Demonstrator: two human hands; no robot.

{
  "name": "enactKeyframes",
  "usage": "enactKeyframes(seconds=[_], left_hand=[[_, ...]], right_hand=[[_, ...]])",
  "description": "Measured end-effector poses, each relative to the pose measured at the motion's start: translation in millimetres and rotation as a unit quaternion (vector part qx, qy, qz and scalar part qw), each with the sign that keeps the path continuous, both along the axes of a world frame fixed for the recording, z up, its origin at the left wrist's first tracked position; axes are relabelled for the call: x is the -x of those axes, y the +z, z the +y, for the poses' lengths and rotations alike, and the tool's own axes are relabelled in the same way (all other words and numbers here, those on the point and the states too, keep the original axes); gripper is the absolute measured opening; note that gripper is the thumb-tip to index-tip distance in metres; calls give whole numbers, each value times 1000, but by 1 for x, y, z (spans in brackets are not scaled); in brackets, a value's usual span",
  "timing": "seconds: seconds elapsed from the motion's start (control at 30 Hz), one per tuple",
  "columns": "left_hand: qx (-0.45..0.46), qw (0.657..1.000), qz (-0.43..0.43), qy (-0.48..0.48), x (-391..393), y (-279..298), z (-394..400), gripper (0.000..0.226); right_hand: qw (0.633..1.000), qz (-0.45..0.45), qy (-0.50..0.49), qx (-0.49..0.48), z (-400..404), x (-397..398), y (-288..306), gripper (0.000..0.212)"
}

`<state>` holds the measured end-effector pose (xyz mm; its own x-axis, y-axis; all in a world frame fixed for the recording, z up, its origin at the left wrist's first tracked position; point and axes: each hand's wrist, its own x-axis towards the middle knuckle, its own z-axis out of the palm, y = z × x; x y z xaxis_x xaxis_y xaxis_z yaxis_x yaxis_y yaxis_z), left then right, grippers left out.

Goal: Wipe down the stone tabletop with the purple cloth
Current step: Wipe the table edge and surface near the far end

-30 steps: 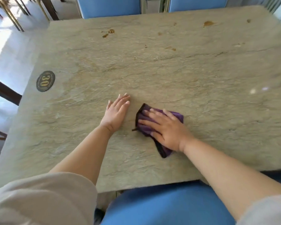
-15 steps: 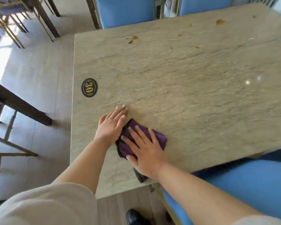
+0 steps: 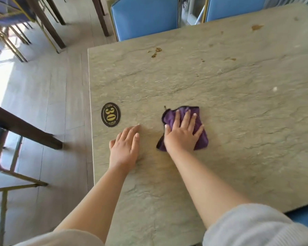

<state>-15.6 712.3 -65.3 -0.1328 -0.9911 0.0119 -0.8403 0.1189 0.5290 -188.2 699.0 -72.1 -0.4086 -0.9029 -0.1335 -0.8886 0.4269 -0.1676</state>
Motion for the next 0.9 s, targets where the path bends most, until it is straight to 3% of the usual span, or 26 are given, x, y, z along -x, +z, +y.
enactKeyframes(seconds=[0.1,0.17,0.23,0.3,0.4,0.47,0.53,0.6,0.7,0.83,0.9], left_hand=[[10,997,82,4,-16,7,-32,49],[29,999,38,1,-26,9,-54,47],[27,1000,-7,-11,-33,8,-77,47],[9,998,-49,-38,-41,1,-102,45],[-19,991,-88,-97,-54,-8,-135,47],[2,990,-76,-116,-66,-11,-146,44],[11,991,-45,-128,-74,-8,-150,44],[-19,990,2,-136,-77,-5,-151,54],[-74,988,42,-131,-79,-1,-158,57],[-10,977,-6,-215,-83,2,-177,64],[23,959,-31,-282,-80,-3,-197,64]], right_hand=[[978,10,208,6,1,-45,0,62],[930,5,368,15,-5,-40,-3,58],[889,-15,456,39,-25,-18,-6,55],[910,-1,411,45,-50,2,-10,54],[990,16,133,40,-79,2,-9,53],[999,5,-28,19,-92,-19,-7,53],[995,-5,-98,18,-100,-51,-6,55],[996,3,-82,33,-103,-90,-8,56],[996,27,34,77,-87,-137,-13,56],[971,29,216,95,-56,-115,-16,49],[984,49,154,78,-56,-92,-18,48]])
